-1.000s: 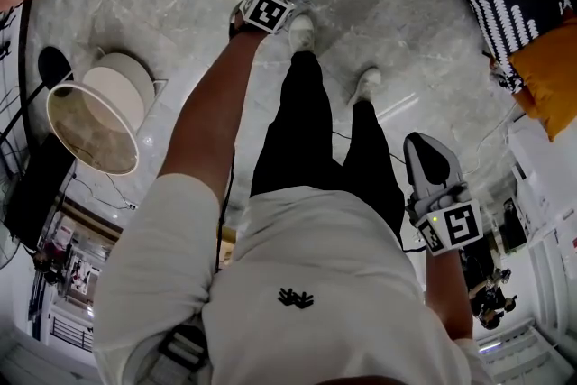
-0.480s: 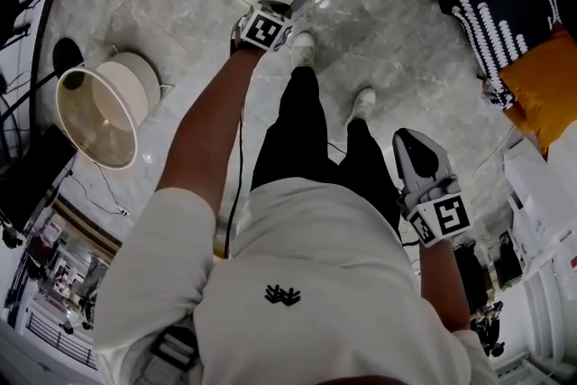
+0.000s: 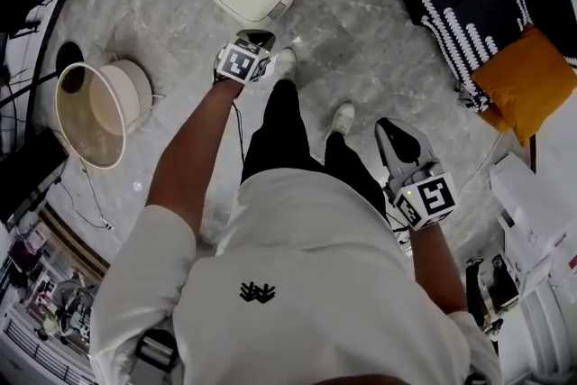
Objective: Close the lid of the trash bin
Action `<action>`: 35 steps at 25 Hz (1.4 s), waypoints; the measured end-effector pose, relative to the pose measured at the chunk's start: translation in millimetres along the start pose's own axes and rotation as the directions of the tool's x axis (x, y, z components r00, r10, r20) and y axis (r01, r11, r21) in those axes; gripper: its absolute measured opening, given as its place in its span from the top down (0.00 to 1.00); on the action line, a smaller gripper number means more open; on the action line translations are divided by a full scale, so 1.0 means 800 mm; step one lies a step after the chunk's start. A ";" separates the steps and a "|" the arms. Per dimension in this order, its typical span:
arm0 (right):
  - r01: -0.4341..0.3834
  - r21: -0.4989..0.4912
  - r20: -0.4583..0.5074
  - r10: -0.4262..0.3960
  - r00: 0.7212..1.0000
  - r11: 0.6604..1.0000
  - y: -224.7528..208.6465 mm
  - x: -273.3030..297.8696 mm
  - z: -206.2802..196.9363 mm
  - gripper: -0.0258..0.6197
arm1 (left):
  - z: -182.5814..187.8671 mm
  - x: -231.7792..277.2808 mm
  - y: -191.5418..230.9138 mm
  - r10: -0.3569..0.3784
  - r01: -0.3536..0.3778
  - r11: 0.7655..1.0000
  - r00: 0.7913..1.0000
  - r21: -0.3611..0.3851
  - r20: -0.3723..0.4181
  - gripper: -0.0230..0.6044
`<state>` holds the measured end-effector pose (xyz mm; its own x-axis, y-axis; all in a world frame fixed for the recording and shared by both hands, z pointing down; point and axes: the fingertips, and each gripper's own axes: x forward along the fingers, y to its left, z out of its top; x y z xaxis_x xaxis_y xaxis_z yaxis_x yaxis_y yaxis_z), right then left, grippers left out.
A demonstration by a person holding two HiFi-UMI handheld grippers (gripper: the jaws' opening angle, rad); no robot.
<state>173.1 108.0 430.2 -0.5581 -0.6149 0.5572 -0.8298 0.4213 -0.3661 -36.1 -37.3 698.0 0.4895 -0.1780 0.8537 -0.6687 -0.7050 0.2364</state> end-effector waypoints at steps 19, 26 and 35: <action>-0.081 -0.219 0.085 0.102 0.991 0.972 0.022 -0.138 -0.012 0.93 | 0.090 -0.231 -0.313 -0.176 0.132 0.981 0.918 0.144 0.357 0.87; -0.100 -0.258 0.117 0.134 0.984 0.961 0.031 -0.169 -0.004 0.94 | 0.096 -0.298 -0.407 -0.211 0.159 0.975 0.878 0.153 0.429 0.87; -0.112 -0.303 0.144 0.162 0.976 0.946 0.037 -0.200 0.002 0.94 | 0.104 -0.334 -0.465 -0.211 0.128 0.972 0.848 0.198 0.487 0.87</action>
<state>238.1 218.1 329.0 -0.6807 -0.6281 0.3770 -0.7196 0.6698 -0.1832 128.6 215.0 343.3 0.8283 -0.3369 0.4477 -0.4767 -0.8436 0.2470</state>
